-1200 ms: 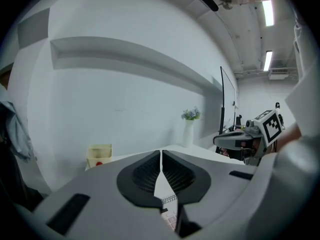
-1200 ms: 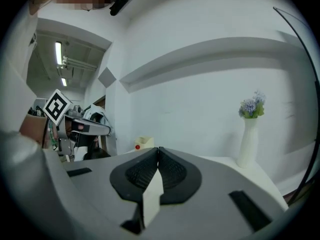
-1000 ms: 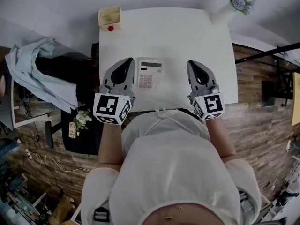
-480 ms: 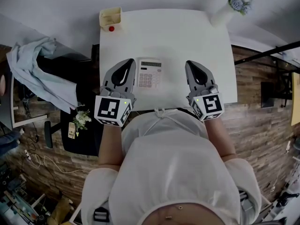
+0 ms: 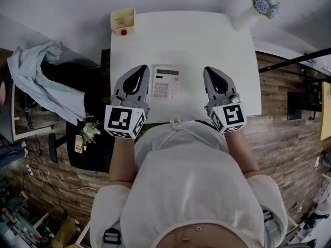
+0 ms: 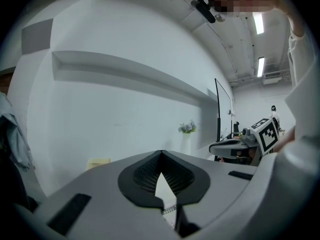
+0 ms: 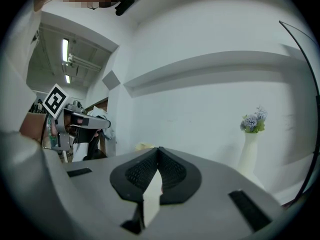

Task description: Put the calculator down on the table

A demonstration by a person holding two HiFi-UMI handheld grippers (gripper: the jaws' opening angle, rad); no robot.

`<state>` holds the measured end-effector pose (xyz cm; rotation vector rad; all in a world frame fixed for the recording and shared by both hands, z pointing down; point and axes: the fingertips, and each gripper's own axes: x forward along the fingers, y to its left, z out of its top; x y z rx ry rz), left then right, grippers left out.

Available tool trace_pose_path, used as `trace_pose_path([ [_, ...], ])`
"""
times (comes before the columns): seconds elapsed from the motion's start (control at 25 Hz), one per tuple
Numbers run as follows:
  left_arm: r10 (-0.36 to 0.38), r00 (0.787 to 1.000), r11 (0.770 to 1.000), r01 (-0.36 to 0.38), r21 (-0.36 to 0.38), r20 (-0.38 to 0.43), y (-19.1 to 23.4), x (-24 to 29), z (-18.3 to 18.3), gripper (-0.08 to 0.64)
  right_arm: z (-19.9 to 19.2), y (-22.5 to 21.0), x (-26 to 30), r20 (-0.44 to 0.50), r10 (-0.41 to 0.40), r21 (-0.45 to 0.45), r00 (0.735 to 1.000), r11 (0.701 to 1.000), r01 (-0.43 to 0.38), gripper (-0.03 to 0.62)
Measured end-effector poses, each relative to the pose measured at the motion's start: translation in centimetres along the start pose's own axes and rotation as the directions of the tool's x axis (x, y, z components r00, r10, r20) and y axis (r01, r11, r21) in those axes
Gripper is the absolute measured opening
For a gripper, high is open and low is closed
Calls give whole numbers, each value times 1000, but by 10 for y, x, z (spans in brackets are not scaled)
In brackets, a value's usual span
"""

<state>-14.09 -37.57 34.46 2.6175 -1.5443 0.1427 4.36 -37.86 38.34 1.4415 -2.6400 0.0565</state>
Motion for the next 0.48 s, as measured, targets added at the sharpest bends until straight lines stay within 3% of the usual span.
trace_pose_path([
  [0.48,9,1000,1000,-9,-1,-7,7,9,0,18,0,-10,12,-4,-3,5,1000,1000,3,2],
])
